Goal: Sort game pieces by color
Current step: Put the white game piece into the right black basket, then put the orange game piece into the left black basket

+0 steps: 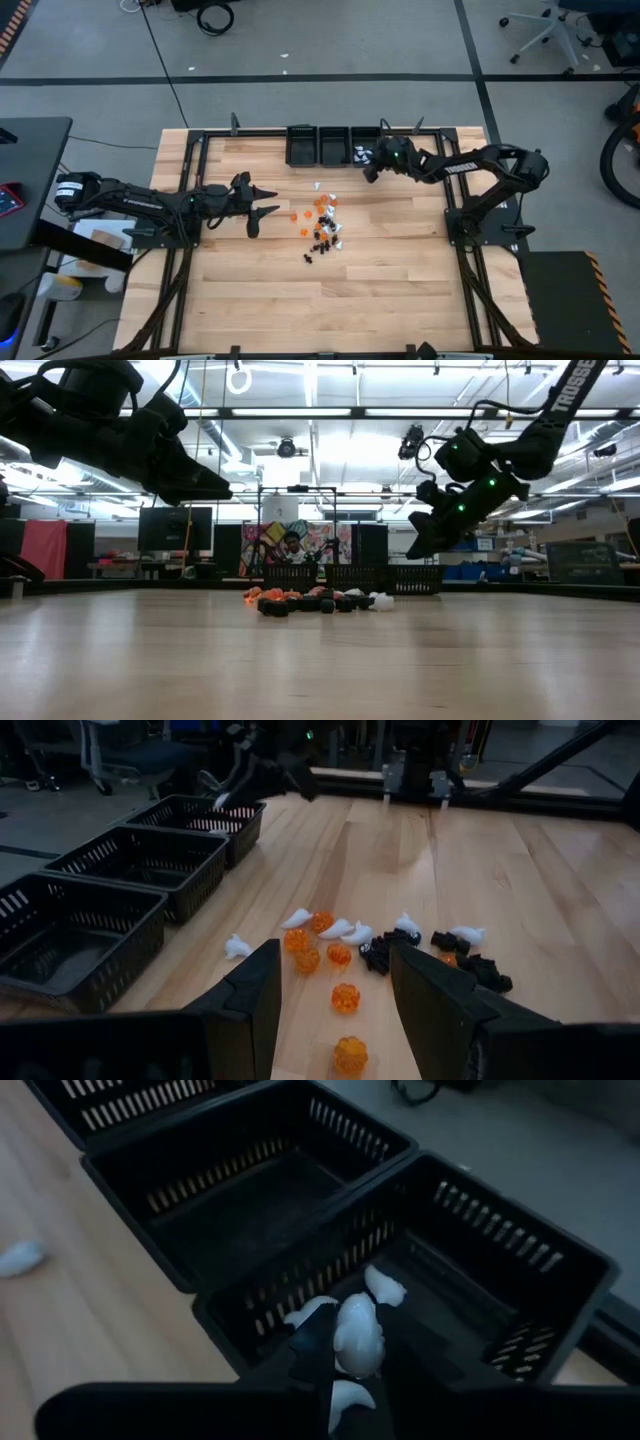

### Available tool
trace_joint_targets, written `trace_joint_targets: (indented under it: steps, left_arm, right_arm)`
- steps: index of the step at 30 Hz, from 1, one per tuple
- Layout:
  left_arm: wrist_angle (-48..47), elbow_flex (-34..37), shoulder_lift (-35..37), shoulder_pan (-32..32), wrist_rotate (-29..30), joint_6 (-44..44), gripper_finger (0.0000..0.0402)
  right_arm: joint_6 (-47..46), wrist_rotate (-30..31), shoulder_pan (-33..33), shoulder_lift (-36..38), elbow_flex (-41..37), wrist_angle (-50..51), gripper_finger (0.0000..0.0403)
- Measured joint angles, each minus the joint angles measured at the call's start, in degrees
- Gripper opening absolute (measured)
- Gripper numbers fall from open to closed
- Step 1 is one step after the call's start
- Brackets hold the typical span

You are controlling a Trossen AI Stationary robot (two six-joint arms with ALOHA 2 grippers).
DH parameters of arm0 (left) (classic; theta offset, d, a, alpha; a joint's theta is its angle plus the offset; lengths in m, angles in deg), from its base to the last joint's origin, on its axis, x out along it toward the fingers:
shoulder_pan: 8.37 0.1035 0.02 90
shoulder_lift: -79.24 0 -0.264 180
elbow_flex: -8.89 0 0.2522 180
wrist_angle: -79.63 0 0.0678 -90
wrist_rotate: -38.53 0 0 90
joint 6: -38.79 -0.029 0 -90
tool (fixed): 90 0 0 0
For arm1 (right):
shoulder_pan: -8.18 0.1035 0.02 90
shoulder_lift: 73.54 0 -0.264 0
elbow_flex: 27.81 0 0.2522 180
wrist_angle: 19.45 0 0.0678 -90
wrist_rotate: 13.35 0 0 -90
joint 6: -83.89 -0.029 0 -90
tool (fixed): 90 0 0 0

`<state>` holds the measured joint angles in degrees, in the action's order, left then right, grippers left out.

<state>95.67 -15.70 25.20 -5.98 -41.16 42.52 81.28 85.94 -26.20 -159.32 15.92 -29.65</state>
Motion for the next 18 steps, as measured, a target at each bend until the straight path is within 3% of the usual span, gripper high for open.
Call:
trace_joint_targets:
  steps: [6, 11, 18]
  left_arm:
    - [-4.3, -0.02, 0.0, 0.0, -0.02, 0.42, 0.0167]
    - [-2.39, 0.0, 0.0, 0.0, -0.02, 0.62, 0.0167]
    - [-0.43, 0.0, 0.0, 0.0, -0.02, 0.56, 0.0167]
  right_arm:
    - [0.07, -2.02, -0.97, 0.0, 3.48, 7.2, 0.0116]
    - [1.45, -4.04, -0.61, 1.3, 4.31, 7.95, 0.0139]
    - [7.23, -6.49, 8.01, 3.51, 3.7, 3.35, 0.0141]
